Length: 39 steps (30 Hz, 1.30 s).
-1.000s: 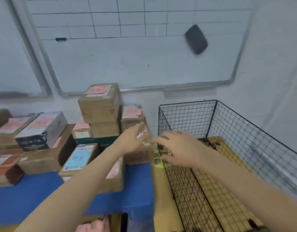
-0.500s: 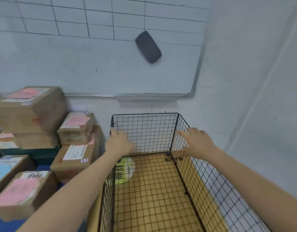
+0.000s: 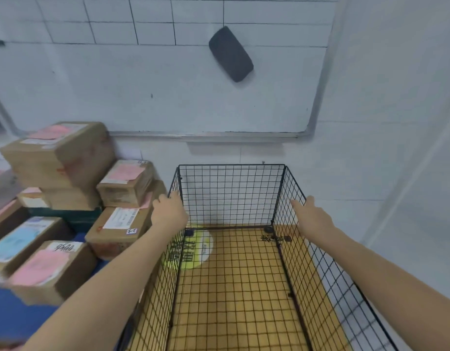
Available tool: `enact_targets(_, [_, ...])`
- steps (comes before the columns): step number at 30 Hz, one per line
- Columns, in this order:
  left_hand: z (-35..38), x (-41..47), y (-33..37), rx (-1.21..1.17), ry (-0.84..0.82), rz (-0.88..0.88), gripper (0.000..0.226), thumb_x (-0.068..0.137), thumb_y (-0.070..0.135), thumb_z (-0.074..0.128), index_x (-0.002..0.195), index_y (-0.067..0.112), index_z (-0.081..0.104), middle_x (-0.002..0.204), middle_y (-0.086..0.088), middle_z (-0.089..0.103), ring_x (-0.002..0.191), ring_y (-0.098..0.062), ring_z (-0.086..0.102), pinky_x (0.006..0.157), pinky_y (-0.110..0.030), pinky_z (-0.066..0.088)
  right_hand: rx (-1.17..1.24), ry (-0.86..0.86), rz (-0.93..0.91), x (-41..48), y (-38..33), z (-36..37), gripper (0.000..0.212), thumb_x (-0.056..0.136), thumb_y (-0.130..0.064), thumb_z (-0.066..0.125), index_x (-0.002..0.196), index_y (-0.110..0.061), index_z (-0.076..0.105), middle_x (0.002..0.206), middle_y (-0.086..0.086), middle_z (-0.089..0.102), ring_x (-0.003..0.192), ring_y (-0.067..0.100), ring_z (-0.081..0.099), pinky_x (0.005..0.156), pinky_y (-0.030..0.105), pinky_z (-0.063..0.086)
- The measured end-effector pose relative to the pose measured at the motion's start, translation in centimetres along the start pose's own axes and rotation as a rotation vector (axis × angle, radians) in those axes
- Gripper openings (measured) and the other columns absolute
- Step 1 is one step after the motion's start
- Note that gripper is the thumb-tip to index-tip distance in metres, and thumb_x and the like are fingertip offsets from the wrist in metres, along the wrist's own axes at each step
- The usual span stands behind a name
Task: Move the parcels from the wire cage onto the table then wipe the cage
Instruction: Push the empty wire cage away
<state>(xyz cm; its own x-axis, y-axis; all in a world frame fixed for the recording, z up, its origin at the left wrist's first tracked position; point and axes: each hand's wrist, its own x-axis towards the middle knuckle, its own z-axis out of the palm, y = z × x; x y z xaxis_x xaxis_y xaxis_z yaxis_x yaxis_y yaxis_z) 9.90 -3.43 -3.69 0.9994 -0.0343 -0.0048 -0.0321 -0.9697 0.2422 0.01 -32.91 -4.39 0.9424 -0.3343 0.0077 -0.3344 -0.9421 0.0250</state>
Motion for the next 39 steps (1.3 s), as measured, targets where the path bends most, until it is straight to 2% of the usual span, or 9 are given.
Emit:
enact_targets(5, [-0.3, -0.1, 0.1, -0.077, -0.021, -0.039, 0.054, 0.093, 0.012, 0.049, 0.14, 0.004, 0.023, 0.137, -0.026, 0.036, 0.127, -0.04, 0.037, 0.1, -0.047, 0.04, 0.016, 0.02, 0.017, -0.4, 0.0, -0.5, 0.086, 0.085, 0.008, 0.055, 0.153, -0.014, 0.006, 0.133, 0.019, 0.033, 0.072, 0.019, 0.049, 0.061, 0.027, 0.042])
enact_targets(9, [-0.7, -1.0, -0.4, -0.099, -0.009, -0.051, 0.065, 0.094, 0.016, 0.05, 0.147, 0.005, 0.014, 0.143, -0.025, 0.028, 0.125, -0.041, 0.04, 0.099, -0.047, 0.042, 0.018, 0.036, 0.024, -2.1, -0.2, -1.1, 0.079, 0.087, 0.007, 0.053, 0.151, -0.005, 0.009, 0.132, 0.019, 0.035, 0.074, 0.019, 0.046, 0.063, 0.026, 0.04])
enact_targets(13, [-1.2, -2.0, -1.1, -0.143, 0.007, 0.013, 0.06, 0.095, 0.023, 0.05, 0.144, 0.006, 0.019, 0.138, -0.024, 0.033, 0.122, -0.041, 0.042, 0.096, -0.047, 0.043, 0.078, 0.12, 0.044, -4.0, 0.2, -1.5, 0.081, 0.086, 0.009, 0.052, 0.15, -0.004, 0.004, 0.125, 0.018, 0.042, 0.074, 0.019, 0.051, 0.063, 0.027, 0.042])
enact_targets(18, [-0.4, -2.7, -2.5, -0.178, 0.006, 0.144, 0.066, 0.094, 0.032, 0.052, 0.144, 0.007, 0.017, 0.133, -0.024, 0.042, 0.116, -0.039, 0.05, 0.093, -0.047, 0.048, 0.131, 0.138, 0.148, -7.4, 0.5, -0.4, 0.06, 0.091, 0.001, 0.054, 0.142, -0.003, 0.023, 0.114, 0.015, 0.049, 0.084, 0.024, 0.06, 0.076, 0.034, 0.054])
enact_targets(24, [-0.6, -3.0, -4.3, -0.268, -0.072, 0.213, 0.086, 0.088, 0.062, 0.046, 0.149, 0.012, 0.013, 0.102, -0.012, 0.065, 0.075, -0.02, 0.067, 0.068, -0.033, 0.055, 0.29, 0.033, 0.276, -11.2, -1.3, -0.4, 0.07, 0.091, -0.031, 0.062, 0.143, -0.008, 0.022, 0.117, 0.016, 0.056, 0.094, 0.024, 0.06, 0.08, 0.031, 0.05])
enact_targets(30, [-0.7, -3.2, -5.0, -0.3, -0.193, 0.301, 0.091, 0.086, 0.064, 0.047, 0.153, 0.019, 0.005, 0.148, -0.024, 0.029, 0.118, -0.032, 0.055, 0.098, -0.044, 0.044, 0.416, 0.021, 0.364, -13.2, -1.4, 0.2, 0.083, 0.09, -0.039, 0.061, 0.151, -0.018, 0.008, 0.111, 0.019, 0.065, 0.095, 0.03, 0.066, 0.084, 0.041, 0.055])
enact_targets(33, [-0.5, -3.2, -4.8, -0.25, -0.2, 0.32, 0.094, 0.082, 0.07, 0.045, 0.153, 0.022, 0.005, 0.151, -0.024, 0.023, 0.115, -0.033, 0.056, 0.097, -0.045, 0.045, 0.411, 0.002, 0.39, -13.7, -1.7, 0.1, 0.083, 0.092, -0.039, 0.058, 0.152, -0.019, 0.003, 0.106, 0.018, 0.067, 0.086, 0.025, 0.068, 0.079, 0.038, 0.056])
enact_targets(36, [-0.1, -2.6, -4.6, -0.242, -0.181, 0.325, 0.099, 0.08, 0.071, 0.046, 0.152, 0.023, -0.003, 0.148, -0.027, 0.027, 0.107, -0.035, 0.061, 0.093, -0.046, 0.047, 0.406, -0.013, 0.394, -13.7, -2.1, -0.2, 0.084, 0.094, -0.039, 0.055, 0.152, -0.018, -0.001, 0.082, 0.01, 0.066, 0.066, 0.017, 0.062, 0.065, 0.029, 0.056])
enact_targets(39, [0.1, -2.3, -4.1, -0.259, -0.18, 0.292, 0.104, 0.079, 0.069, 0.05, 0.151, 0.016, -0.004, 0.149, -0.026, 0.027, 0.116, -0.038, 0.056, 0.094, -0.048, 0.047, 0.404, -0.024, 0.375, -13.4, -1.8, -0.3, 0.087, 0.092, -0.041, 0.056, 0.152, -0.017, -0.001, 0.082, 0.01, 0.066, 0.07, 0.018, 0.064, 0.071, 0.032, 0.057])
